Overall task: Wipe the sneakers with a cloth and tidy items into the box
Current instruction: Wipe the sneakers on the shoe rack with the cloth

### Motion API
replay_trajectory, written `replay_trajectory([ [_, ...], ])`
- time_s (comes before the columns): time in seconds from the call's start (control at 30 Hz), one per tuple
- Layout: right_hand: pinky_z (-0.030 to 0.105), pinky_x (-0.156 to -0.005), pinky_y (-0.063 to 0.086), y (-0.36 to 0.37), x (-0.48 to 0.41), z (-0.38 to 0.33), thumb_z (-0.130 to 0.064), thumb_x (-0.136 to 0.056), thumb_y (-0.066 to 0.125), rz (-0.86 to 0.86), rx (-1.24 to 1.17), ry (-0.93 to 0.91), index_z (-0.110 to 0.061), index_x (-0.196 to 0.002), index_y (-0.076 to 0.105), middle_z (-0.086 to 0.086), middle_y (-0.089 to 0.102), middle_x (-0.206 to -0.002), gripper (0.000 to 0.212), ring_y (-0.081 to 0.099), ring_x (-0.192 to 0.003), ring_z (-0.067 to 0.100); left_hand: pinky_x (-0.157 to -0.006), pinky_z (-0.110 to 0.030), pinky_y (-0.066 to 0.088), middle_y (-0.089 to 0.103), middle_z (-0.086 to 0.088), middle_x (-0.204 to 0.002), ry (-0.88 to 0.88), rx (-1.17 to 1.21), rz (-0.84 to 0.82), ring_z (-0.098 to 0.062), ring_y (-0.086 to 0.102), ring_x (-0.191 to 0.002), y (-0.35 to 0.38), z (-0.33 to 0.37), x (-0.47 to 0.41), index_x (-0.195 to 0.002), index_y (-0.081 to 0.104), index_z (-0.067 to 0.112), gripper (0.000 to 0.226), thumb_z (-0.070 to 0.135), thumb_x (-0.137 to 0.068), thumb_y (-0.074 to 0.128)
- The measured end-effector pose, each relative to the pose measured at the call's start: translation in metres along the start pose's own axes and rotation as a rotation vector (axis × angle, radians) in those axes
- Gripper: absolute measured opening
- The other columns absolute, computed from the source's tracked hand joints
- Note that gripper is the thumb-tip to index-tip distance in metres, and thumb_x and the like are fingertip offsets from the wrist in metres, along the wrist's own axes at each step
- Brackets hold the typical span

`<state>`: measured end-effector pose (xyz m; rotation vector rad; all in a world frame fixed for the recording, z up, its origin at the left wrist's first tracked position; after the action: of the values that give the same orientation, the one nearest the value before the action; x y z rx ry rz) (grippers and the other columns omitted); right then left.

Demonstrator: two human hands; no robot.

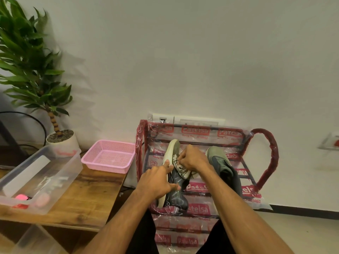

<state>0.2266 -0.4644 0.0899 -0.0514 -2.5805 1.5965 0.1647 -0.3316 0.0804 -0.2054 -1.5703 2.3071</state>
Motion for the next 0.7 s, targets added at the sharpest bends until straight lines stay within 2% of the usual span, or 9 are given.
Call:
replay_trajectory([
  [0.1,0.039,-0.073,0.058,0.002,0.011,-0.008,-0.012,-0.082,0.065,0.075,0.061,-0.025,-0.018,-0.083,0.074,-0.003,0.072,-0.083,0.011,0.067,-0.074,0.017,-0.103,-0.043,0.040,0.033,0.007,-0.154,-0.014,-0.010,-0.027,-0.022,0.043,-0.133,0.002,0.003,0.001,-0.149,0.031,0.029,0.086,0.061,-0.077,0.067],
  [0.2,0.025,-0.061,0.054,0.011,0.017,-0.009,-0.006,-0.083,0.062,-0.092,0.049,-0.066,-0.010,-0.089,0.077,0.000,0.075,-0.088,0.016,0.067,-0.073,0.013,-0.105,-0.046,0.039,0.030,0.006,-0.156,-0.008,-0.003,-0.027,-0.023,0.042,-0.134,0.006,0.003,0.002,-0.148,0.030,0.030,0.084,0.057,-0.079,0.069],
  [0.3,0.030,-0.073,0.059,0.010,0.019,0.000,-0.006,-0.084,0.063,-0.196,-0.024,-0.053,-0.008,-0.091,0.078,0.001,0.076,-0.091,0.016,0.070,-0.083,0.015,-0.108,-0.046,0.037,0.023,0.007,-0.158,0.006,-0.027,-0.028,-0.023,0.040,-0.136,0.008,0.006,0.002,-0.149,0.030,0.029,0.084,0.055,-0.079,0.069],
  [0.4,0.028,-0.071,0.052,0.006,0.021,0.001,-0.011,-0.084,0.067,-0.061,-0.009,-0.013,-0.019,-0.090,0.079,-0.006,0.074,-0.088,0.015,0.067,-0.079,0.011,-0.107,-0.046,0.038,0.021,0.006,-0.159,0.014,-0.069,-0.022,-0.024,0.040,-0.135,0.005,0.016,0.003,-0.149,0.030,0.026,0.083,0.056,-0.081,0.067],
  [0.47,0.030,-0.073,0.052,0.002,0.023,-0.001,-0.015,-0.083,0.067,0.105,0.031,-0.007,-0.021,-0.092,0.077,-0.003,0.073,-0.090,0.014,0.068,-0.084,0.018,-0.104,-0.046,0.039,0.022,0.006,-0.159,0.014,-0.076,-0.013,-0.024,0.042,-0.133,0.003,0.021,0.005,-0.148,0.032,0.025,0.076,0.059,-0.086,0.058],
  [0.53,0.030,-0.070,0.049,0.001,0.024,-0.002,-0.017,-0.083,0.065,0.182,0.052,-0.010,-0.020,-0.093,0.076,0.000,0.073,-0.093,0.016,0.069,-0.088,0.024,-0.103,-0.045,0.039,0.017,0.007,-0.160,0.018,-0.086,-0.006,-0.024,0.042,-0.133,0.002,0.023,0.009,-0.148,0.033,0.024,0.071,0.060,-0.089,0.052],
  [0.6,0.029,-0.065,0.044,0.004,0.022,-0.006,-0.015,-0.082,0.063,0.096,0.054,-0.026,-0.019,-0.092,0.078,0.001,0.074,-0.092,0.018,0.068,-0.084,0.023,-0.104,-0.044,0.039,0.015,0.007,-0.160,0.017,-0.081,0.003,-0.024,0.042,-0.134,0.001,0.021,0.010,-0.148,0.032,0.024,0.070,0.060,-0.091,0.050],
  [0.7,0.036,-0.066,0.055,0.013,0.019,-0.009,-0.009,-0.080,0.059,-0.164,0.034,-0.065,-0.009,-0.092,0.078,0.007,0.076,-0.091,0.022,0.069,-0.077,0.021,-0.105,-0.046,0.037,0.017,0.009,-0.160,-0.001,-0.028,0.000,-0.023,0.041,-0.136,0.000,0.014,0.009,-0.148,0.033,0.026,0.073,0.065,-0.088,0.049],
])
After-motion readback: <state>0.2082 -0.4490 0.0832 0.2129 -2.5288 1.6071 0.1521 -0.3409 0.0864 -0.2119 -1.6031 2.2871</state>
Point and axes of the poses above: each hand's wrist, its own x-axis away from the middle knuckle, its own y-axis out of the palm, z = x × y, the point moved 10 cm from there along -x, towards the middle knuckle
